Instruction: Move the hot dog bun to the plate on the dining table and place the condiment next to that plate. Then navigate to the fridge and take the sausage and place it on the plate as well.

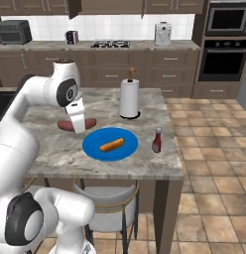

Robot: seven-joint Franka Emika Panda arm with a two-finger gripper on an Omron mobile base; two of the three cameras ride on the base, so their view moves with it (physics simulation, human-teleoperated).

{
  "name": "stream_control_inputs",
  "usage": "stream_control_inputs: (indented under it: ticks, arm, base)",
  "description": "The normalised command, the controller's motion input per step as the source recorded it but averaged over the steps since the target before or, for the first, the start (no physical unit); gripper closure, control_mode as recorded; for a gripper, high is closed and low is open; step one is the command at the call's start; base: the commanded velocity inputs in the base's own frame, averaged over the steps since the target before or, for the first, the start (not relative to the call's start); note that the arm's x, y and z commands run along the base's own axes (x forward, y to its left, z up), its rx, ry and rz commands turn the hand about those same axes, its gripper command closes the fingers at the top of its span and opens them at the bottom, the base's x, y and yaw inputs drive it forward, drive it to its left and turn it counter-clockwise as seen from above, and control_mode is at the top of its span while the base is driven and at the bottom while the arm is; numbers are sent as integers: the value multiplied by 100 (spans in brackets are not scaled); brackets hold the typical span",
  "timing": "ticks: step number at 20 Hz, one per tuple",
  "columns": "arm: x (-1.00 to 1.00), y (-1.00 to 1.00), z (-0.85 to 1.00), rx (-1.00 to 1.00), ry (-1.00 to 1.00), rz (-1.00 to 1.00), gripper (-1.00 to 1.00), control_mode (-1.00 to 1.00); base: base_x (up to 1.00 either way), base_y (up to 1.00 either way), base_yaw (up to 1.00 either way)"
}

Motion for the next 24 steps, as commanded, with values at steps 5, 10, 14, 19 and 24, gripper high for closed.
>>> stream_control_inputs:
  ticks: [5,10,14,19,24]
  arm:
    - [71,0,-54,6,0,0,100,-100]
    - [57,0,-45,1,-1,0,100,-100]
    - [36,0,-33,0,-10,0,100,-100]
    - [60,0,-25,0,-1,0,100,-100]
    - [70,0,-38,0,0,0,100,-100]
  base:
    - [0,0,0]
    - [0,0,0]
    - [0,0,0]
    - [0,0,0]
    - [0,0,0]
